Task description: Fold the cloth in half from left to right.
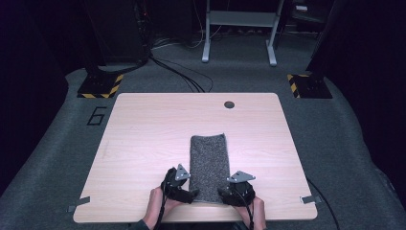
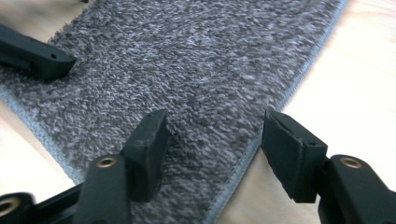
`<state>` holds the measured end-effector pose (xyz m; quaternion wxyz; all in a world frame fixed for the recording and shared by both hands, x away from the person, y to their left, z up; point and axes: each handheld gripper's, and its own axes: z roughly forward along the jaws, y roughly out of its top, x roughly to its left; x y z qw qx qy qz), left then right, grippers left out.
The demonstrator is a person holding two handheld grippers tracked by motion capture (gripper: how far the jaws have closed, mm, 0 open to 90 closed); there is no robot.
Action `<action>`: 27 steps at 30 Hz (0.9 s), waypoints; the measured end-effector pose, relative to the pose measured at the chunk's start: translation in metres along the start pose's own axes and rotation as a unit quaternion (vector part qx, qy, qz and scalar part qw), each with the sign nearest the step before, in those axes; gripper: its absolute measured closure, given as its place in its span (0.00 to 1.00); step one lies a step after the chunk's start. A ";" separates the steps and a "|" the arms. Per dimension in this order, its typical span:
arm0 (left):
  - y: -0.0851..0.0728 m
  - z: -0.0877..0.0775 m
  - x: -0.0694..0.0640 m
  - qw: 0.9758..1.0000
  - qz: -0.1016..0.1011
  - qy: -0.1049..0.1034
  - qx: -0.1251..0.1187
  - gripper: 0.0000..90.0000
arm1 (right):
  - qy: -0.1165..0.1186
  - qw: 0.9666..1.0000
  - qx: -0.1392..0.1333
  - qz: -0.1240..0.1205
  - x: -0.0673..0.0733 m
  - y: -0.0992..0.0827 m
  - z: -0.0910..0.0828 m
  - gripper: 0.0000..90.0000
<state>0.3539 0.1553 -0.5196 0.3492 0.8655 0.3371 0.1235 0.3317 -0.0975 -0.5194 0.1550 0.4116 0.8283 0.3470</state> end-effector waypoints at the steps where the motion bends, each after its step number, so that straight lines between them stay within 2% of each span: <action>1: 0.001 -0.002 0.003 1.000 -0.003 0.000 -0.005 0.16 | -0.001 1.000 -0.002 0.004 0.000 0.000 0.000 0.41; 3: 0.005 -0.007 0.011 1.000 -0.007 0.003 -0.010 0.16 | 0.006 1.000 -0.007 0.009 -0.006 0.005 -0.001 0.37; 4: 0.008 -0.008 0.016 1.000 -0.014 0.008 -0.019 0.16 | 0.005 1.000 -0.008 0.011 -0.010 0.009 -0.002 0.37; 6: 0.017 -0.010 0.029 0.999 -0.020 0.014 -0.022 0.16 | 0.002 1.000 -0.021 0.010 -0.021 0.020 -0.003 0.35; 7: 0.022 -0.010 0.035 0.999 -0.031 0.012 -0.027 0.16 | 0.001 1.000 -0.022 0.014 -0.027 0.026 -0.003 0.33; 8: 0.028 -0.009 0.044 0.999 -0.040 0.019 -0.031 0.16 | 0.002 1.000 -0.025 0.015 -0.033 0.033 -0.002 0.32; 10: 0.039 -0.007 0.061 0.997 -0.060 0.018 -0.041 0.15 | -0.004 0.999 -0.027 0.018 -0.048 0.050 0.004 0.30; 12: 0.048 -0.003 0.073 0.997 -0.060 0.036 -0.039 0.15 | -0.008 0.999 -0.027 0.019 -0.059 0.062 0.010 0.29; 14: 0.058 0.003 0.087 0.995 -0.088 0.027 -0.046 0.16 | -0.012 1.000 -0.022 0.018 -0.069 0.075 0.018 0.30; 15: 0.062 0.006 0.091 0.995 -0.087 0.034 -0.043 0.16 | -0.014 0.999 -0.020 0.023 -0.074 0.081 0.023 0.30; 16: 0.067 0.009 0.095 0.994 -0.089 0.036 -0.047 0.16 | -0.011 1.000 -0.020 0.019 -0.080 0.087 0.027 0.30; 17: 0.071 0.013 0.098 0.994 -0.092 0.035 -0.042 0.16 | -0.011 0.999 -0.017 0.028 -0.083 0.093 0.031 0.30; 19: 0.078 0.021 0.104 0.994 -0.093 0.037 -0.037 0.16 | -0.016 1.000 -0.015 0.022 -0.090 0.101 0.038 0.30; 20: 0.081 0.023 0.105 0.994 -0.095 0.040 -0.036 0.16 | -0.019 0.999 -0.012 0.031 -0.092 0.105 0.041 0.31; 27: 0.095 0.035 0.113 0.993 -0.102 0.049 -0.032 0.17 | -0.021 0.999 -0.006 0.037 -0.103 0.114 0.051 0.32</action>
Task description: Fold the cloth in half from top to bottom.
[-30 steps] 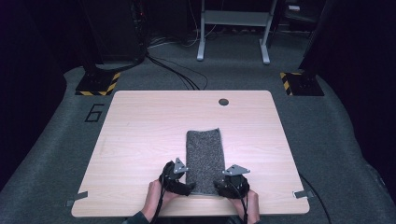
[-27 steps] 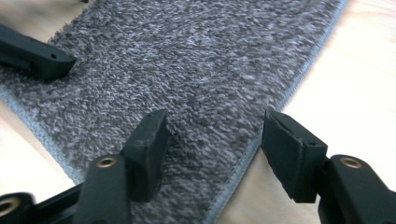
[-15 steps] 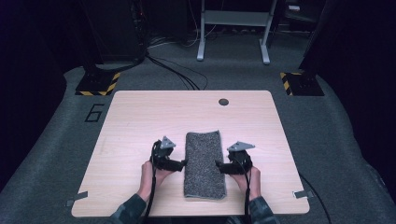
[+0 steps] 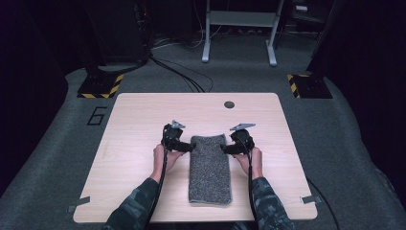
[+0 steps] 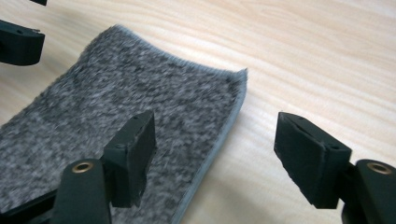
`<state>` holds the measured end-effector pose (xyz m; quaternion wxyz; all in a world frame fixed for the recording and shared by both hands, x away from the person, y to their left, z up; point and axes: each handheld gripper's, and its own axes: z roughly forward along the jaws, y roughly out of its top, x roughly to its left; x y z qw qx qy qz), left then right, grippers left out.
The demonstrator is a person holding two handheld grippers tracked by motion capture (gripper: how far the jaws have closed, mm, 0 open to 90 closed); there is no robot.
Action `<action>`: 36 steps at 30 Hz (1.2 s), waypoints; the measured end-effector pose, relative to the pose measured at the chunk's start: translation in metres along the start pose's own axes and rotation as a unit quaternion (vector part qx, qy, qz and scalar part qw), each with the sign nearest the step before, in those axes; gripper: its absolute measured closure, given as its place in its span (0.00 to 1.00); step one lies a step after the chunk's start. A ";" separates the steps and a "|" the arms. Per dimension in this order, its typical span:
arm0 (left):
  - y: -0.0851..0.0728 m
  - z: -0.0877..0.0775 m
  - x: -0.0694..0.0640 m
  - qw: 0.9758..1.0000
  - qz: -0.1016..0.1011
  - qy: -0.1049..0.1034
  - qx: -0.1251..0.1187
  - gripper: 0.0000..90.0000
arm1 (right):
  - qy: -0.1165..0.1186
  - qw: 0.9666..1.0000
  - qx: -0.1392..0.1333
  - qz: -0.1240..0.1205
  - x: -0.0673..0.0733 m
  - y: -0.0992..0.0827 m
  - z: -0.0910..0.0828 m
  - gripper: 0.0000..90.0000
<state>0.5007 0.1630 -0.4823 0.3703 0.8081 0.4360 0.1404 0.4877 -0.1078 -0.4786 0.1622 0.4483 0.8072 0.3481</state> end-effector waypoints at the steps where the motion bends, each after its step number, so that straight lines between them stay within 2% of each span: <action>1: 0.003 0.003 0.001 1.000 0.000 0.001 0.003 0.17 | 0.001 1.000 0.001 0.000 -0.001 0.001 0.001 0.32; 3: 0.007 0.009 0.002 1.000 -0.007 0.001 0.009 0.17 | 0.005 1.000 0.005 0.016 -0.003 0.005 0.006 0.33; 4: 0.008 0.013 0.002 1.000 -0.006 0.002 0.009 0.18 | 0.004 1.000 0.002 0.012 -0.005 0.006 0.008 0.33; 5: 0.009 0.015 0.002 1.000 -0.003 0.004 0.011 0.18 | 0.006 1.000 0.007 0.018 -0.006 0.008 0.011 0.34; 8: 0.013 0.024 0.003 1.000 -0.010 0.006 0.019 0.20 | 0.003 1.000 0.011 0.018 -0.007 0.014 0.019 0.35; 11: 0.014 0.031 0.002 1.000 -0.012 0.012 0.026 0.25 | -0.007 1.000 0.016 0.011 -0.007 0.020 0.030 0.38; 13: 0.015 0.034 0.002 0.999 -0.002 0.010 0.032 0.29 | -0.005 0.999 0.024 0.021 -0.007 0.021 0.037 0.40; 14: 0.014 0.036 0.000 0.999 -0.006 0.011 0.032 0.32 | -0.003 0.999 0.027 0.022 -0.007 0.021 0.039 0.41; 16: 0.013 0.040 0.001 0.999 -0.002 0.013 0.038 0.35 | -0.009 0.999 0.030 0.020 -0.008 0.021 0.044 0.43; 18: 0.012 0.042 0.002 0.999 -0.003 0.011 0.043 0.39 | -0.011 0.999 0.033 0.028 -0.008 0.021 0.047 0.46; 23: 0.011 0.046 0.001 0.999 -0.001 0.006 0.051 0.48 | -0.008 0.999 0.044 0.020 -0.008 0.019 0.053 0.51; 27: 0.010 0.048 0.000 0.999 -0.001 0.006 0.051 0.53 | -0.006 0.998 0.051 0.024 -0.008 0.017 0.057 0.54; 30: 0.010 0.048 0.002 0.999 0.004 0.001 0.052 0.56 | -0.008 0.999 0.045 0.027 -0.009 0.016 0.057 0.57; 36: 0.010 0.048 0.001 0.998 0.016 0.008 0.053 0.65 | -0.009 0.999 0.043 0.021 -0.011 0.016 0.057 0.69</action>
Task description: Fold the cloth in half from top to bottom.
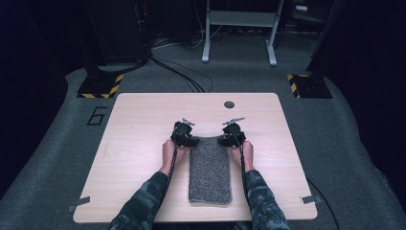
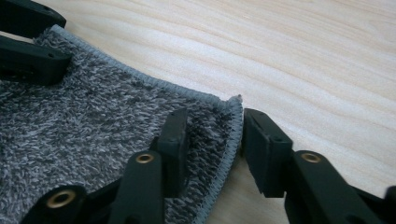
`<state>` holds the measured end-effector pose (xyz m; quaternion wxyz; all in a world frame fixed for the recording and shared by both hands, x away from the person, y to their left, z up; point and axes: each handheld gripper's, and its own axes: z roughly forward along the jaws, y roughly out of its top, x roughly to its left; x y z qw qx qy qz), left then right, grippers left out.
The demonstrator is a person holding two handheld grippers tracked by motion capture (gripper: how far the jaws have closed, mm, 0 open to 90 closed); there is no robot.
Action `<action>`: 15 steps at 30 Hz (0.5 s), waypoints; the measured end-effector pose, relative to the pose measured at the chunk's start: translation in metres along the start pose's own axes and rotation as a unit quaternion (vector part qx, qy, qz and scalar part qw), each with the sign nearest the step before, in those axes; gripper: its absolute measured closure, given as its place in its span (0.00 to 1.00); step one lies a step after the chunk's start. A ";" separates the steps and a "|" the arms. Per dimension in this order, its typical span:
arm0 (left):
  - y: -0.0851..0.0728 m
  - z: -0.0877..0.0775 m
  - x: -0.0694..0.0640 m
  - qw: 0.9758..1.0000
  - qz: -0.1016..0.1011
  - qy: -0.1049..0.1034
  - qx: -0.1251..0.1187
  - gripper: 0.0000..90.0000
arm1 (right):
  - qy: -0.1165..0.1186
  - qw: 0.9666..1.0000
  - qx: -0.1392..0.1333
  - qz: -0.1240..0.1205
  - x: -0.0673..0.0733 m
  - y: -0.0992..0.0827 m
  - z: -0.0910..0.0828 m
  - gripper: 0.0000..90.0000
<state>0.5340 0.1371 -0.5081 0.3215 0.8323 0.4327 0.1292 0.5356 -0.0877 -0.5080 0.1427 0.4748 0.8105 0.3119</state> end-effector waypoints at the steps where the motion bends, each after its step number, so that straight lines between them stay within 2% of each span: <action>1: 0.000 0.000 -0.001 1.000 0.005 0.005 0.001 0.66 | -0.001 1.000 0.001 -0.001 0.000 0.000 0.000 0.71; 7: 0.001 0.001 -0.003 1.000 0.011 0.000 -0.001 0.79 | 0.005 1.000 0.003 -0.004 0.001 0.001 0.000 0.82; 11: 0.001 0.002 -0.005 1.000 0.011 -0.004 -0.002 0.91 | 0.019 1.000 0.005 0.004 0.002 0.001 0.001 0.93; 15: 0.001 0.002 -0.006 1.000 0.012 -0.004 -0.003 0.94 | 0.019 1.000 0.002 0.006 0.003 0.001 0.001 0.96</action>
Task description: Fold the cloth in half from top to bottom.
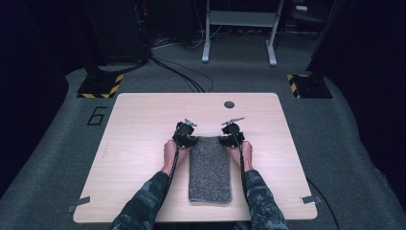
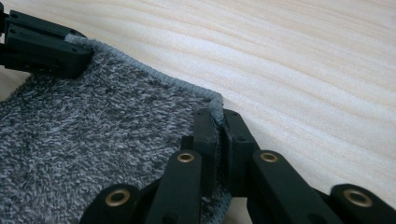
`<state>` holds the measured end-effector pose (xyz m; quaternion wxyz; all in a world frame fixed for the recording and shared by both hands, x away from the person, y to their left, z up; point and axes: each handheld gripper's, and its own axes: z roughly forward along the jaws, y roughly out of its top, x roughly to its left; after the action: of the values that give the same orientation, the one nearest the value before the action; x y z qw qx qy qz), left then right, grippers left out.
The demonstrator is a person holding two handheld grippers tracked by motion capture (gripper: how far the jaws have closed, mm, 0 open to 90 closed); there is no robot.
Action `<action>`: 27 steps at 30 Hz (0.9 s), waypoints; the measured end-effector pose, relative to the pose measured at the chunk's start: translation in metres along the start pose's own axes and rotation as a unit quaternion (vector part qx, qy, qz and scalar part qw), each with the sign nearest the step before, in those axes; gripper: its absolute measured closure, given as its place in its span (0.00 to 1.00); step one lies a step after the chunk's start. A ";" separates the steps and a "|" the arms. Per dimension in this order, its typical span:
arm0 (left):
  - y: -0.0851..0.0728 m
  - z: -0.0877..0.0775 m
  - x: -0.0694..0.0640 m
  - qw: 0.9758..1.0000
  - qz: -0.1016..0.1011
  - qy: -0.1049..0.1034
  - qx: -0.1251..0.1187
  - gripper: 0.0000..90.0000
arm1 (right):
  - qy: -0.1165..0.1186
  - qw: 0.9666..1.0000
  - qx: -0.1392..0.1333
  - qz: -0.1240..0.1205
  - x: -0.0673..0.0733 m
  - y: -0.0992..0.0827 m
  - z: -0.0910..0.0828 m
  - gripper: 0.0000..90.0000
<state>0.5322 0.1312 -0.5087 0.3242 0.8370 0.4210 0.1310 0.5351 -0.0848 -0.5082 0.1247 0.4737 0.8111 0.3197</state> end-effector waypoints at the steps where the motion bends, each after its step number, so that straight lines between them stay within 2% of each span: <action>1: 0.000 0.000 0.000 1.000 -0.001 -0.002 0.002 0.95 | -0.003 1.000 -0.002 0.001 0.000 0.000 0.000 0.96; 4: 0.000 -0.002 0.000 1.000 0.001 0.002 -0.004 0.95 | -0.008 1.000 -0.006 -0.001 0.003 -0.002 -0.001 0.97; 9: 0.001 -0.010 -0.001 1.000 -0.005 -0.001 -0.030 0.95 | -0.005 1.000 -0.029 0.009 0.004 -0.003 -0.010 0.97; 10: 0.002 -0.014 -0.001 1.000 0.004 -0.001 -0.028 0.95 | -0.005 0.999 -0.035 0.004 0.004 -0.003 -0.012 0.97; 11: 0.003 -0.016 -0.001 0.999 0.001 0.000 -0.037 0.95 | -0.007 0.999 -0.040 0.008 0.006 -0.002 -0.014 0.97; 14: 0.006 -0.022 0.000 0.999 0.007 0.001 -0.050 0.95 | -0.008 0.999 -0.053 -0.004 0.008 0.001 -0.021 0.97; 19: 0.008 -0.027 0.003 0.998 0.009 0.008 -0.056 0.95 | -0.012 0.998 -0.063 -0.012 0.010 0.008 -0.027 0.97; 20: 0.009 -0.027 0.004 0.999 0.012 0.008 -0.053 0.95 | -0.013 0.998 -0.065 -0.022 0.010 0.009 -0.028 0.97; 22: 0.009 -0.028 0.005 0.998 0.006 0.010 -0.061 0.95 | -0.014 0.997 -0.069 -0.020 0.012 0.011 -0.028 0.97; 27: 0.014 -0.032 0.008 0.998 0.012 0.015 -0.066 0.95 | -0.019 0.997 -0.070 -0.023 0.013 0.015 -0.025 0.97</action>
<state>0.5301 0.1456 -0.4761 0.3712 0.8166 0.4060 0.1747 0.5257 -0.0792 -0.4781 0.1802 0.4512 0.7948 0.3638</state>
